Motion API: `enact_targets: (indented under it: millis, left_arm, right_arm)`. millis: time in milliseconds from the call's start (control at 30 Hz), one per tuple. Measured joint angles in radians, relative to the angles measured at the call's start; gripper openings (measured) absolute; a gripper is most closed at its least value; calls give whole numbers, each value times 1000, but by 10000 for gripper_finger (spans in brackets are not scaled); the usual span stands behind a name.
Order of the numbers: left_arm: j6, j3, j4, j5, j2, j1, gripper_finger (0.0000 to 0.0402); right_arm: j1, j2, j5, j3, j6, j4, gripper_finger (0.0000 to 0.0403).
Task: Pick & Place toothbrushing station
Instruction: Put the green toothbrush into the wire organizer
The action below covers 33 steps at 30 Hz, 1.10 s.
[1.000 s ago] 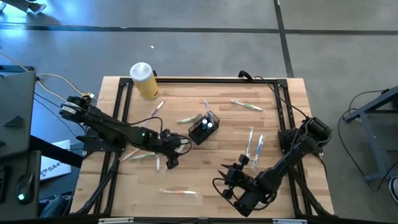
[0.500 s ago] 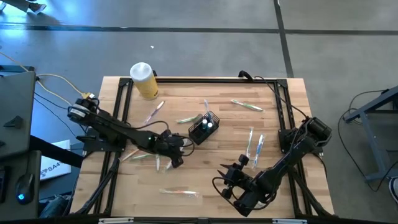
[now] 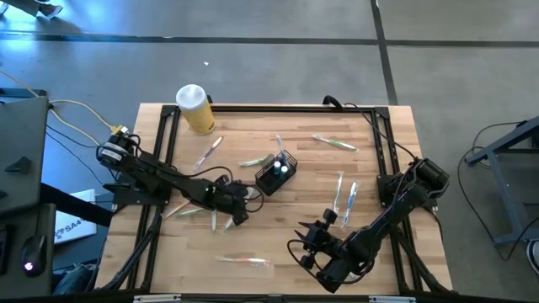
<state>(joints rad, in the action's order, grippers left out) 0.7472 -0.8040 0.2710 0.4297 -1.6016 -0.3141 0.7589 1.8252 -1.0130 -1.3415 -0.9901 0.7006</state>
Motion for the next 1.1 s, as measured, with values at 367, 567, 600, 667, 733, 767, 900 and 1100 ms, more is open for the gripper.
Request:
enact_targets:
  millis: [367,567,600,667,733,767,900,1100]
  left_arm:
    - [70,-4,-17,-34,-114,-1,193]
    - [69,-4,-16,-49,-125,-1,122]
    - [64,-4,-16,-50,-118,0,100]
    - [49,-3,-16,-59,-105,0,49]
    - [51,-3,-14,-67,-93,0,16]
    - [55,-3,-9,-78,-85,0,14]
    - [70,-1,20,-128,-44,-12,9]
    - [79,4,48,-128,83,-84,0]
  right_arm:
    - [0,0,-1,0,0,1,109]
    - [0,0,0,0,0,4,109]
    - [0,0,-1,0,0,4,109]
    - [0,0,0,0,0,4,109]
    - [0,0,1,0,0,5,109]
    - [0,0,1,0,-4,5,109]
    - [0,0,18,0,-9,6,109]
    - [2,18,23,1,-29,10,109]
